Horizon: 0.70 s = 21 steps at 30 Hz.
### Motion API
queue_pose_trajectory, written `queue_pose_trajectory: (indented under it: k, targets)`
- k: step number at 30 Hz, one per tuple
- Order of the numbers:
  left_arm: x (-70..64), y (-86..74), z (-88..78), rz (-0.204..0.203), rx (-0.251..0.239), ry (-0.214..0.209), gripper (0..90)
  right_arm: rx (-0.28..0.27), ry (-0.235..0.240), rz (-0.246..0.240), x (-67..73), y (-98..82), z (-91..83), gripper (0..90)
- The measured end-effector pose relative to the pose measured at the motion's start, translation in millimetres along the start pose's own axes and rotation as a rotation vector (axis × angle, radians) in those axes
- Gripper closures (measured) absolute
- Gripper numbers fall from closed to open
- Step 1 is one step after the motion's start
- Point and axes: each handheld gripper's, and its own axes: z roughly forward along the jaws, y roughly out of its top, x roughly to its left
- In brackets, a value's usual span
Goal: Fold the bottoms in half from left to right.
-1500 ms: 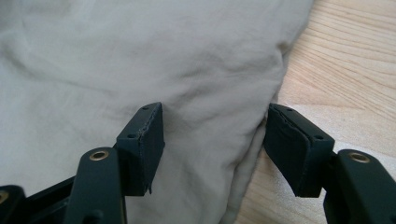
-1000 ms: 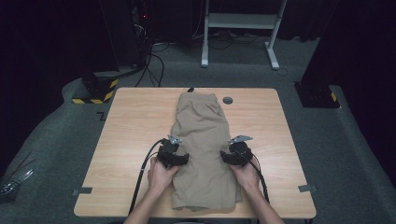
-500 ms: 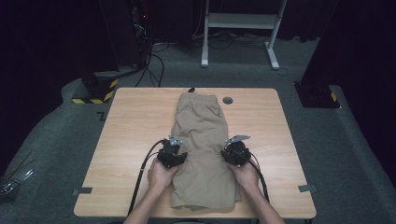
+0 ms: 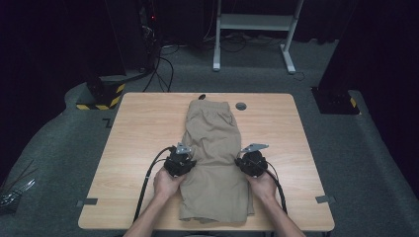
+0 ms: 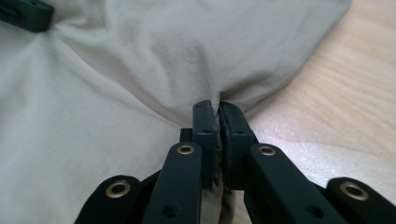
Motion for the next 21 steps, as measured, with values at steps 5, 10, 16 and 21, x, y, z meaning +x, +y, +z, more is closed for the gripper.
queue_pose_trajectory:
  k: [5, 10, 16, 21]
  targets:
    - [0.1, 0.4, -8.3, 0.016, -0.022, -0.008, 84.3, -0.037, 0.016, -0.016, 0.6, 3.4, -8.9, 86.3]
    - [0.2, 1.5, -18.8, 0.027, -0.053, -0.012, 84.2, -0.060, 0.022, -0.029, 4.3, 6.8, -16.2, 86.3]
    - [-1.0, 8.9, -33.2, 0.043, -0.080, -0.014, 84.3, -0.107, 0.026, -0.052, 9.0, 11.6, -31.3, 86.3]
    - [-3.3, 14.6, -41.0, 0.053, -0.093, -0.004, 84.4, -0.142, 0.017, -0.080, 13.2, 15.3, -43.3, 86.3]
